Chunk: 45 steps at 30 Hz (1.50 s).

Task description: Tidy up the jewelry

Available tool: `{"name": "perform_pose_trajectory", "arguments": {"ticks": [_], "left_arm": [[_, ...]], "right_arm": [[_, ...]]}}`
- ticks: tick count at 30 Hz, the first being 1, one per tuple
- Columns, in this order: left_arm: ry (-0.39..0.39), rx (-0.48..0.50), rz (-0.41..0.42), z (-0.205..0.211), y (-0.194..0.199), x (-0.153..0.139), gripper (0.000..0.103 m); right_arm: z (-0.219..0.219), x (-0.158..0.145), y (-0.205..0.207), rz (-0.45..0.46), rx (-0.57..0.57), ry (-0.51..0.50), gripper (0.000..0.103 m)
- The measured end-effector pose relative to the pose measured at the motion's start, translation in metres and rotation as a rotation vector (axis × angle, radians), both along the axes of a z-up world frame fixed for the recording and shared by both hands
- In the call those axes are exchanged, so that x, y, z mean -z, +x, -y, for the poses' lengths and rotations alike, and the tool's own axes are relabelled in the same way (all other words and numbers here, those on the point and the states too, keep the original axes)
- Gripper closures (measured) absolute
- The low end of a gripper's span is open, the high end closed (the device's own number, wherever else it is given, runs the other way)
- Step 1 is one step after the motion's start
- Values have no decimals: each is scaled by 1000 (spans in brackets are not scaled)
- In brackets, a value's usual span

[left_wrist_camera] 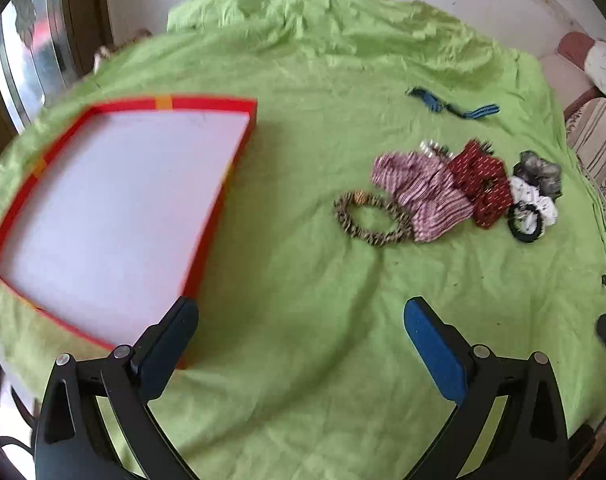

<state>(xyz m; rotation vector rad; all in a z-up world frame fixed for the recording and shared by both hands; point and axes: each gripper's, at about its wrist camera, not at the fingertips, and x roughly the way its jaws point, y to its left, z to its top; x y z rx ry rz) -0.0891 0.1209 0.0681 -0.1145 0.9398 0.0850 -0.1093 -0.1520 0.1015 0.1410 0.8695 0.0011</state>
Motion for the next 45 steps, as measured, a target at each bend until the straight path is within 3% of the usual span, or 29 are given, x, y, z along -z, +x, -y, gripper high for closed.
{"name": "perform_pose_trajectory", "arguments": {"ticks": [2,8,13,16,18,22,27,35,45], "left_arm": [[5,4,19,0,-7,-14,0],[32,22,93,10,-31,-47,0],[31,59,138,20,-52,-67,0],[64,53,171,27,-63,-76,0],[80,46,198,29,-71,-83,0],[110,41,242,33,-84,-93,0],[115,43,250,30,-93,-97,0],[96,46,242,26,-96,-98,0],[96,51,230,29,-99,-97,0]], "right_arm": [[-6,2,-2,-26,-24,23,7],[-16,-20,-18,37,-5,-36,7],[-21,-59,-44,230,43,-119,1],[-27,-84,-72,431,102,-199,0],[-30,-91,-79,471,129,-244,0],[-33,-87,-74,398,102,-254,0],[-26,-73,-77,365,102,-190,0],[-31,-54,-78,270,84,-270,0],[-26,-45,-80,255,73,-185,0]]}}
